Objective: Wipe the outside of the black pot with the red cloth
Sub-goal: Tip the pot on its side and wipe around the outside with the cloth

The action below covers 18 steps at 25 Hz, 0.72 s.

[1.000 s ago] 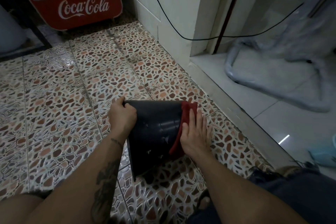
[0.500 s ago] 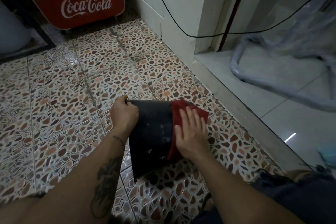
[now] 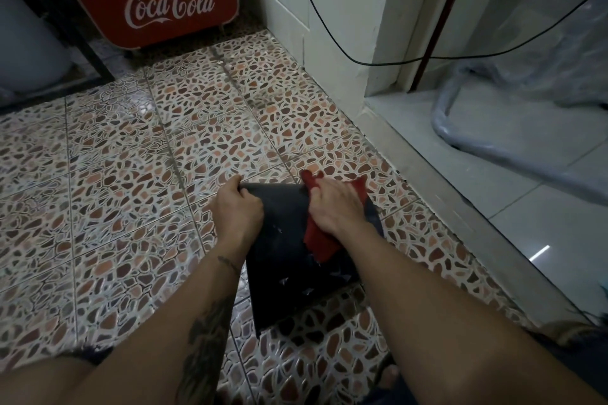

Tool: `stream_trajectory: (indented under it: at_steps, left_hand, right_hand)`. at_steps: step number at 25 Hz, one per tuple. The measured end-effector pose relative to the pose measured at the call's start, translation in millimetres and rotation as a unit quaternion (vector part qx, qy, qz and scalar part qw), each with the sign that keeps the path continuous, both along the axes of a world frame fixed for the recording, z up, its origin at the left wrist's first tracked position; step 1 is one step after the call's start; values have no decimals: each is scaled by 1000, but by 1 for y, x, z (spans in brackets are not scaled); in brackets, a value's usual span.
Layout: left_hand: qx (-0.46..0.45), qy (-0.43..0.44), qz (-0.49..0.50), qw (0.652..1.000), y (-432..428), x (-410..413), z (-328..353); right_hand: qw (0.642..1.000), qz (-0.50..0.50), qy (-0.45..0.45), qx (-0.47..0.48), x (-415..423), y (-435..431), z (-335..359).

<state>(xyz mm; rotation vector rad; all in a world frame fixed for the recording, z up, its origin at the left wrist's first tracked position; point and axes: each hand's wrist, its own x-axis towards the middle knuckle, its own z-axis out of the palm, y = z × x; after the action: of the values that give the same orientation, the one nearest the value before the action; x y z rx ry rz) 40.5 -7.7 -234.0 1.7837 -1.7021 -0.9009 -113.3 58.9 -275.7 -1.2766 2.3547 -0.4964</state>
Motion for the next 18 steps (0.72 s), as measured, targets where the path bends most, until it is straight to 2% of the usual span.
stream_trajectory:
  at_steps: [4,6,9,12,15,18]
  left_hand:
    - [25,-12,10,1000,-10,-2,-2]
    - [31,-15,8,999,-14,-2,-2]
    - [32,-9,-5,999,-13,-3,1]
    - [27,-5,-8,1000,-9,-4,0]
    - [25,-2,3,1000,-8,-3,-3]
    - [51,16,18,998,-15,-4,-2]
  right_hand:
    - [985,100,-21,-140,41,25,3]
    - [981,102,-3,-168,29,48,-7]
    - [992,26,26,-120,-5,66,-17]
    - [998,-32,42,-38,-15,36,-12]
    - [998,12,8,-58,25,5,0]
    - [986,101,-6,-130,71,28,6]
